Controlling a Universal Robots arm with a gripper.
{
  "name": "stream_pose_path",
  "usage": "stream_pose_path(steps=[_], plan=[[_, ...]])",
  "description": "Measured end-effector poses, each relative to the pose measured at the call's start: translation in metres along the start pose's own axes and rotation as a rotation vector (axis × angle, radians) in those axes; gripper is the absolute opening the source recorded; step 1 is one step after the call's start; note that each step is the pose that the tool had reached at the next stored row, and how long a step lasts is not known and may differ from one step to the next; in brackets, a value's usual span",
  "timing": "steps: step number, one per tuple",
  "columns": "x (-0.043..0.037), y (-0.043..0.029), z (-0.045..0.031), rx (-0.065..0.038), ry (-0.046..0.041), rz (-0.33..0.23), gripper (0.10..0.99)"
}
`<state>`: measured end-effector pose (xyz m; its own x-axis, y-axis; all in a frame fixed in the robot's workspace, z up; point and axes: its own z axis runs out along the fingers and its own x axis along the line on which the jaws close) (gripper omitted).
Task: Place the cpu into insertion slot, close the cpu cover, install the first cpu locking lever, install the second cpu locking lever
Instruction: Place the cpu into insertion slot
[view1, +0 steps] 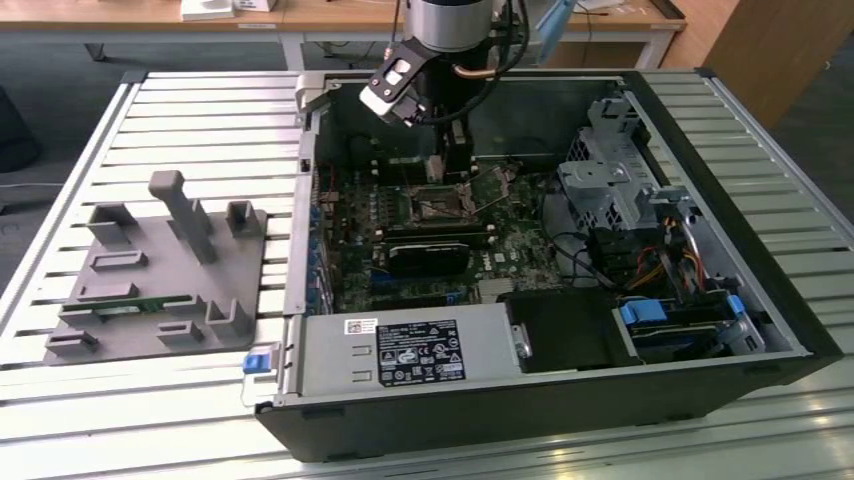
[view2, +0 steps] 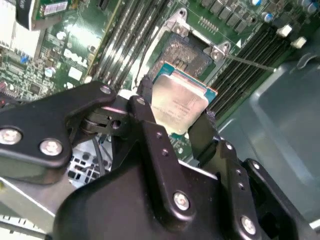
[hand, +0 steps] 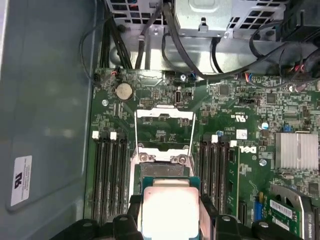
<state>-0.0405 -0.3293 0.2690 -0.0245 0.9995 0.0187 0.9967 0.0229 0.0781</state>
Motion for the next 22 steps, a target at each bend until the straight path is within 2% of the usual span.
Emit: stream_pose_path(steps=[14, 22], plan=[[0.0001, -0.0001, 0.0021, 0.000, 0.0012, -0.011, 0.537], [0.0001, -0.0006, 0.0081, 0.000, 0.0009, -0.010, 0.537]])
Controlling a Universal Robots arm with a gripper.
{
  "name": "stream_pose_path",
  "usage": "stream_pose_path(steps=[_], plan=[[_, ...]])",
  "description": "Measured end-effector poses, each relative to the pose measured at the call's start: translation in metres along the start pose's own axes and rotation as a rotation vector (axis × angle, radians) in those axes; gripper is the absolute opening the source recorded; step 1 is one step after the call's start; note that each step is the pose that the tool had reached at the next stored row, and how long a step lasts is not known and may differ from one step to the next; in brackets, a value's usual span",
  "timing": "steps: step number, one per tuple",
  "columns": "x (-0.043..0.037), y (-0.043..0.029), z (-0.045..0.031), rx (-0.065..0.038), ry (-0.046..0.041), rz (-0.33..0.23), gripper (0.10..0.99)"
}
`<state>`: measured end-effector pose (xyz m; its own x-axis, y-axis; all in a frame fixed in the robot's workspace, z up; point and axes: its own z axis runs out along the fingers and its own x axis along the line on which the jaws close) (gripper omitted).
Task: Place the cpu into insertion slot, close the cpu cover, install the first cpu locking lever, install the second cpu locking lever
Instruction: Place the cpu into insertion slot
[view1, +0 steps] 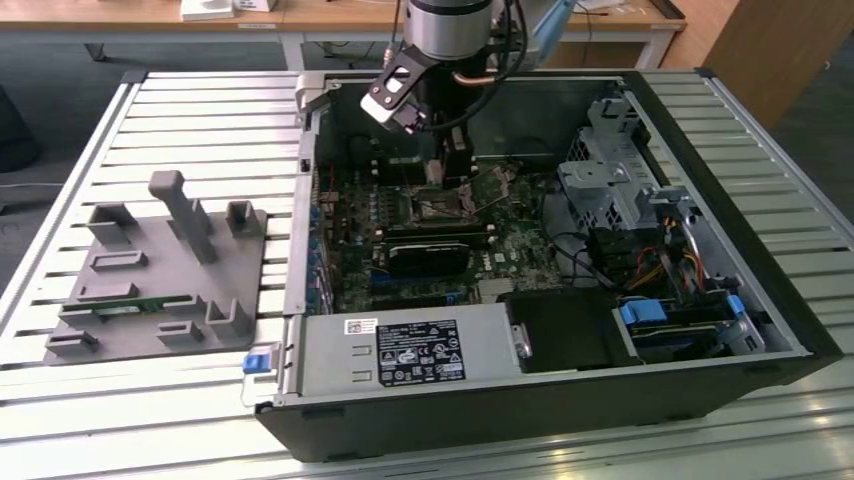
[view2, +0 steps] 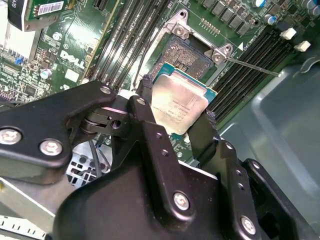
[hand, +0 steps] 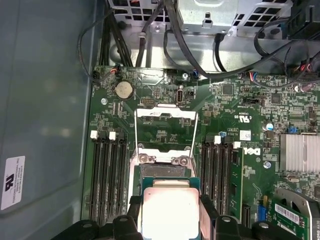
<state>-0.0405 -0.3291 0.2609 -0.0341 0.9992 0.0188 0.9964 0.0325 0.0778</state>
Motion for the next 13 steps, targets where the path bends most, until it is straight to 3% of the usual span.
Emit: stream_pose_path(steps=[9, 13], plan=[[0.0000, -0.0004, 0.0052, 0.000, -0.0001, 0.001, 0.537], [-0.0001, -0.0009, 0.0109, 0.001, -0.0001, 0.001, 0.537]])
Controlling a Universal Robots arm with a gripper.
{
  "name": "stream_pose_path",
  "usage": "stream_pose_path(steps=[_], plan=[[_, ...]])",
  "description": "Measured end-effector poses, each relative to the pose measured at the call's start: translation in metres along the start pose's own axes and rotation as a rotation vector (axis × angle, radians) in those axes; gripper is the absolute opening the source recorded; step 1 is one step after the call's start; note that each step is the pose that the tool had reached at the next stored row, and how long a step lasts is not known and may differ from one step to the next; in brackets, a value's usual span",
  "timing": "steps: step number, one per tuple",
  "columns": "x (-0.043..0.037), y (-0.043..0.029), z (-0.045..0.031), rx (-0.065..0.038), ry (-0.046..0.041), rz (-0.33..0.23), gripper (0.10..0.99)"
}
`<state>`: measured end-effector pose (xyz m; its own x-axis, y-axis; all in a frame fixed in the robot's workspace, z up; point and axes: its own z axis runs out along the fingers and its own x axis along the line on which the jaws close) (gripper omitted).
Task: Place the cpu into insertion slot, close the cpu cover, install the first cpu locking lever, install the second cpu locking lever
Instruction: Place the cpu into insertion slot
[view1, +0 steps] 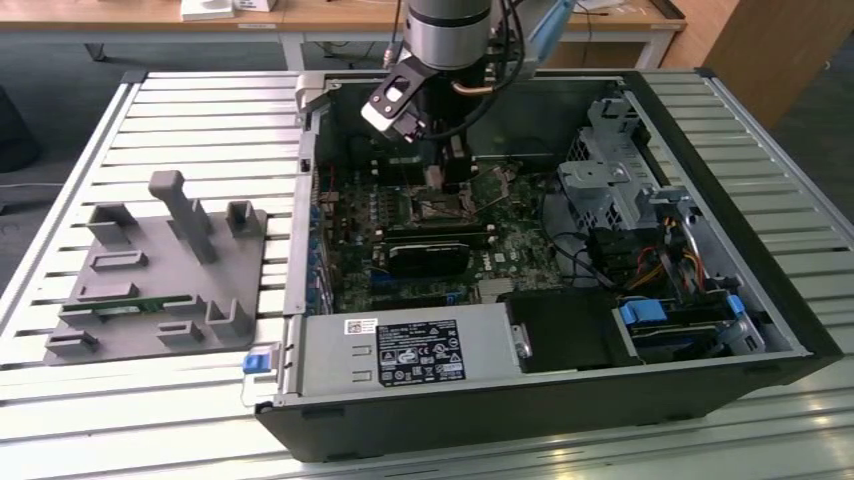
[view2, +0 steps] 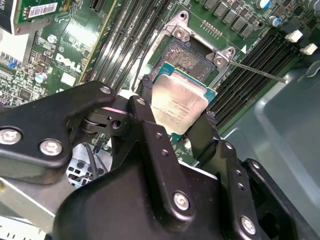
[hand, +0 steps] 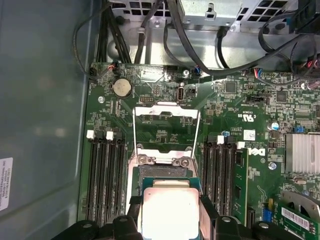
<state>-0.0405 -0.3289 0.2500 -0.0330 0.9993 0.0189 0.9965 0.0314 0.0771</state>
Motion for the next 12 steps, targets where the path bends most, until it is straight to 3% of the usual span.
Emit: stream_pose_path(steps=[12], plan=[[-0.0001, -0.0008, 0.0105, 0.001, 0.0000, 0.000, 0.537]])
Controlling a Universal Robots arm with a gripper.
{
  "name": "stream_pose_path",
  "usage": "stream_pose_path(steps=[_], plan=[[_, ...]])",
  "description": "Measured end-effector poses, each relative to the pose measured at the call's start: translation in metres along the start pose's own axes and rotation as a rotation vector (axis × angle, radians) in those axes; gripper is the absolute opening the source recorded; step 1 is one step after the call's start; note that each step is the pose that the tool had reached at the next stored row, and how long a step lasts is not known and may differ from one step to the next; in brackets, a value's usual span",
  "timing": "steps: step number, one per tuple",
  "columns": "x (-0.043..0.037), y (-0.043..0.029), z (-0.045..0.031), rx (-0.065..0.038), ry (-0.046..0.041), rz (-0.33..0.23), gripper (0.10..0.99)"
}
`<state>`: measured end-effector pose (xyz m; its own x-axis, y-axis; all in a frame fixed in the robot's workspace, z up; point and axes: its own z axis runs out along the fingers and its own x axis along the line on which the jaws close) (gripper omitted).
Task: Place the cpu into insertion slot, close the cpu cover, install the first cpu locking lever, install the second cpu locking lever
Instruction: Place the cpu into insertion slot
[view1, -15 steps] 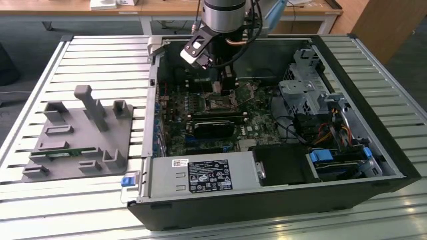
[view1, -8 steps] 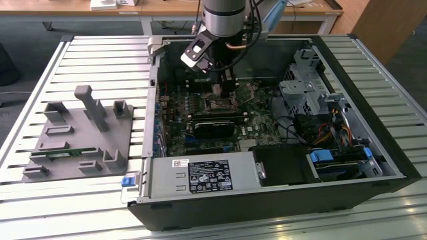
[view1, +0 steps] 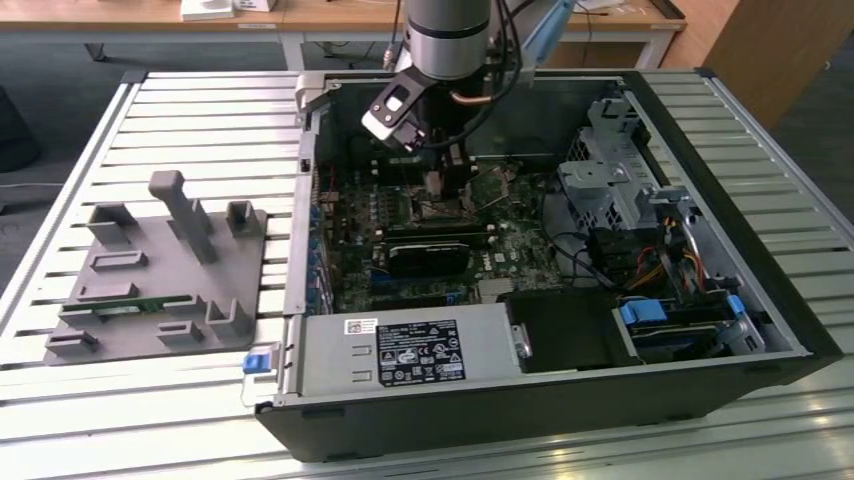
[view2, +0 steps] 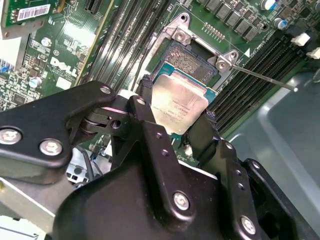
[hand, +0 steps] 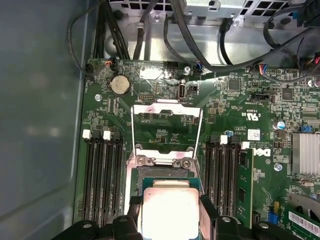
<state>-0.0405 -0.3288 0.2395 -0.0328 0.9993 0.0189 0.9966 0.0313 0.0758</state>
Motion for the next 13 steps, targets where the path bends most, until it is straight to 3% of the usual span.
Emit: stream_pose_path(steps=[13], plan=[[-0.0002, -0.0007, 0.0086, 0.001, 0.0000, 0.000, 0.537]])
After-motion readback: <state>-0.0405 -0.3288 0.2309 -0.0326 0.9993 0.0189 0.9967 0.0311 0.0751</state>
